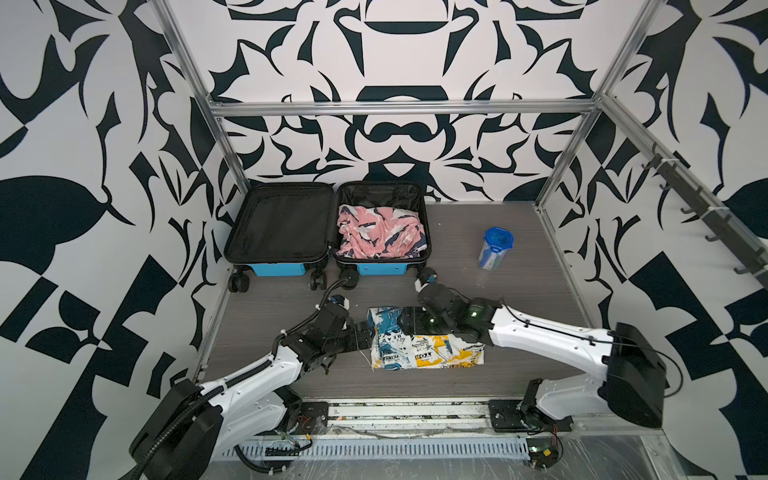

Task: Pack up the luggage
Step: 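Drag the printed garment toward the left gripper while the left gripper reaches for it, then grasp the printed garment edges with both grippers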

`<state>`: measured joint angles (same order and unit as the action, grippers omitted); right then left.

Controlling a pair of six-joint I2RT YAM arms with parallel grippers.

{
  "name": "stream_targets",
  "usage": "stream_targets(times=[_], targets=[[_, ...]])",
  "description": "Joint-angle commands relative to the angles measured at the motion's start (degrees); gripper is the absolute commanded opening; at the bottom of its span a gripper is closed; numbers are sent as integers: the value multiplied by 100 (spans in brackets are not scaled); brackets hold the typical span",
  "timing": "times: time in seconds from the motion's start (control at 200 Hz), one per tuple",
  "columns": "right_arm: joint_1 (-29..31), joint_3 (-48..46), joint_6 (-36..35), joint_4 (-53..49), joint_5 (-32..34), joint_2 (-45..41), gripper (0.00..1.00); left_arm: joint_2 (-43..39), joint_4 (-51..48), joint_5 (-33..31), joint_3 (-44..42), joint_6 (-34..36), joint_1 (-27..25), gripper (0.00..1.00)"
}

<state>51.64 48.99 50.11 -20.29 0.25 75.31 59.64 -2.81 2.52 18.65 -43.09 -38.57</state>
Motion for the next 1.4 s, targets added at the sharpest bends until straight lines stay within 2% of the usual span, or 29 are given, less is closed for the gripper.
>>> stream_targets(times=[0.0,0.205,0.33,0.46,0.675,1.055,1.285,1.395], targets=[[-486,-335,-271,-498,72,-689,81,177,396,307,152,77,25,100],[-1693,-920,-751,-1096,-245,-1709,88,380,739,487,95,90,25,100],[-2285,-1297,-887,-1095,-644,-1861,90,561,889,544,120,125,25,100],[-2632,-1671,-907,-715,-1059,-1726,90,783,1113,614,116,150,25,100],[-2851,-1986,-937,-227,-1324,-1333,91,1247,1405,688,99,186,25,98],[-3011,-2162,-1059,-148,-1307,-1195,93,2211,1895,1070,169,152,25,91],[-3019,-2442,-841,395,-1563,-853,89,2414,2137,1298,122,117,11,86],[-3019,-2631,-599,791,-1692,-842,83,2490,2238,1416,106,117,-28,74]])
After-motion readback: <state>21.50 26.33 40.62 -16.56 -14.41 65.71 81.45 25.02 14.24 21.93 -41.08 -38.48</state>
